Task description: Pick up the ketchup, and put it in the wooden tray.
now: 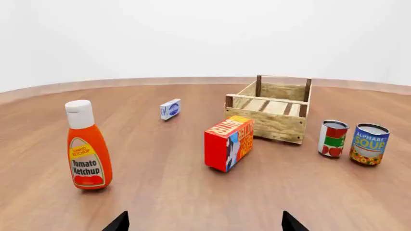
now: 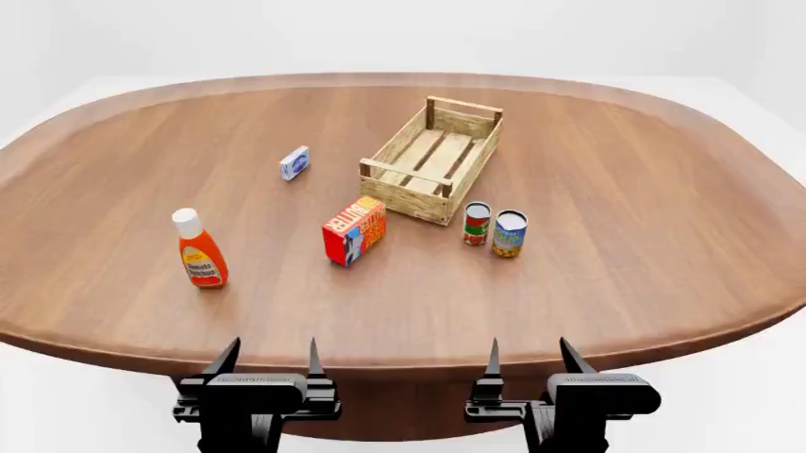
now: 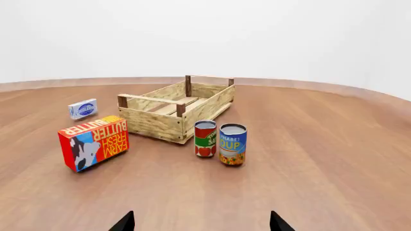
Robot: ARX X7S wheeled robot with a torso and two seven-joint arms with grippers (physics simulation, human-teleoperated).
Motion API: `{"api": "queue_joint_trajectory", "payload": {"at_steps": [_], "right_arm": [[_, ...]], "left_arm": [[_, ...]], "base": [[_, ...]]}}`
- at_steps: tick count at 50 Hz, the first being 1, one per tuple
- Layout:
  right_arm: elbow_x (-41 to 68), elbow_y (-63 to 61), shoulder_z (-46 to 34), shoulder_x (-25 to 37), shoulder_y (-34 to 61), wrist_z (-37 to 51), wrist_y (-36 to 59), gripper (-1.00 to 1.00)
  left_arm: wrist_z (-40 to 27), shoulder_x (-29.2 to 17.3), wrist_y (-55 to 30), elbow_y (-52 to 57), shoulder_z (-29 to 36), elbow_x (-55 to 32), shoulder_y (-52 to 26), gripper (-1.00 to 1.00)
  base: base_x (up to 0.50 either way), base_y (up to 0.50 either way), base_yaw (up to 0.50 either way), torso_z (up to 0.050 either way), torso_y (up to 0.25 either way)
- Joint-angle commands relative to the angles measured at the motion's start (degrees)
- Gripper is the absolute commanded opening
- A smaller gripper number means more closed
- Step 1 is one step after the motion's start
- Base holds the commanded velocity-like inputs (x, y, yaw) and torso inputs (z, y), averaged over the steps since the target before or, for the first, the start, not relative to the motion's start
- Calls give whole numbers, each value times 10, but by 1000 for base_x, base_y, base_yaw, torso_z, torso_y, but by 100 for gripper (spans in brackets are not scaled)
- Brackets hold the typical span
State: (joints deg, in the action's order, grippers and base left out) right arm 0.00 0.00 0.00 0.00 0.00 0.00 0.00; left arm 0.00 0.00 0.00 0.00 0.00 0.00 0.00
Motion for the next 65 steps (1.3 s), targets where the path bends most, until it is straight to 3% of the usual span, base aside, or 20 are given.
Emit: {"api": "queue_joint_trajectory", "payload": {"at_steps": [1,14,43,65], "right_arm": [[8,-3,-12,9,0,12,1,100],[24,-17,-42,32,1,25,25,100],[49,-28,-59,55,19,51,55,100],[55,-98,-68,97,81,52,175,100]], "left_arm": [[-10,-9,0,0,10,-10,0,100],[-34,-29,1,-8,31,-37,-5,100],[-59,-57,-3,1,50,-60,-11,100],[-62,-88,-100,65,81,-43,-79,100]], "base": [[0,0,0,0,0],[0,-39,0,0,0],[0,-499,0,0,0],[106,-61,0,0,0]]}}
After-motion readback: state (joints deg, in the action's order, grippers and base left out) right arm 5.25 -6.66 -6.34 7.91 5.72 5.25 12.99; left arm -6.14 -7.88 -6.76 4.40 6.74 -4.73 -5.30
